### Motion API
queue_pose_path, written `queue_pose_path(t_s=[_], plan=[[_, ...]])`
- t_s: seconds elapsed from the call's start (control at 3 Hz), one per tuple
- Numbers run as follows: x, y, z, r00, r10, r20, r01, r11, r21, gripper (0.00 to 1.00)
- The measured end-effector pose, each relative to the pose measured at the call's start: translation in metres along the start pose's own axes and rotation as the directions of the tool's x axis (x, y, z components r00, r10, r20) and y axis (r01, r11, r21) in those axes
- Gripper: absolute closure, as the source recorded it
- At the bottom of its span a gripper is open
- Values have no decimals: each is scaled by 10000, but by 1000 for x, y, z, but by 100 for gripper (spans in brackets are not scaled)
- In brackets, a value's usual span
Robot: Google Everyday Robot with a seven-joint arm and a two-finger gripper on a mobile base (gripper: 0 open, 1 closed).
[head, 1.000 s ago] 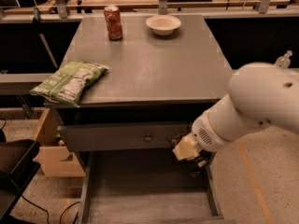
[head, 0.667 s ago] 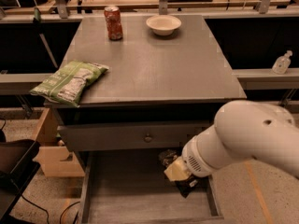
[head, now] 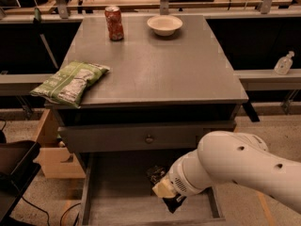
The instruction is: Place rxbar chocolate into middle drawer
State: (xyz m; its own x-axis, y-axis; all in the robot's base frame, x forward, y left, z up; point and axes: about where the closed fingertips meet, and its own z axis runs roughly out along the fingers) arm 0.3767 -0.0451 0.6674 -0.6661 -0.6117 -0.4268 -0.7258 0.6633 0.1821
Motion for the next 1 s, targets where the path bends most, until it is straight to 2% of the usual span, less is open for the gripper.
queue_pose_path(t_s=[0.33, 0.67, 1.0], plan=[[-10, -11, 30, 9971, -650, 404, 657, 9977, -166, 100], [-18, -27, 70, 9822, -1382, 1272, 1453, 9882, -480, 100], [-14, -48, 118, 9473, -2583, 1893, 2774, 9573, -820, 100]])
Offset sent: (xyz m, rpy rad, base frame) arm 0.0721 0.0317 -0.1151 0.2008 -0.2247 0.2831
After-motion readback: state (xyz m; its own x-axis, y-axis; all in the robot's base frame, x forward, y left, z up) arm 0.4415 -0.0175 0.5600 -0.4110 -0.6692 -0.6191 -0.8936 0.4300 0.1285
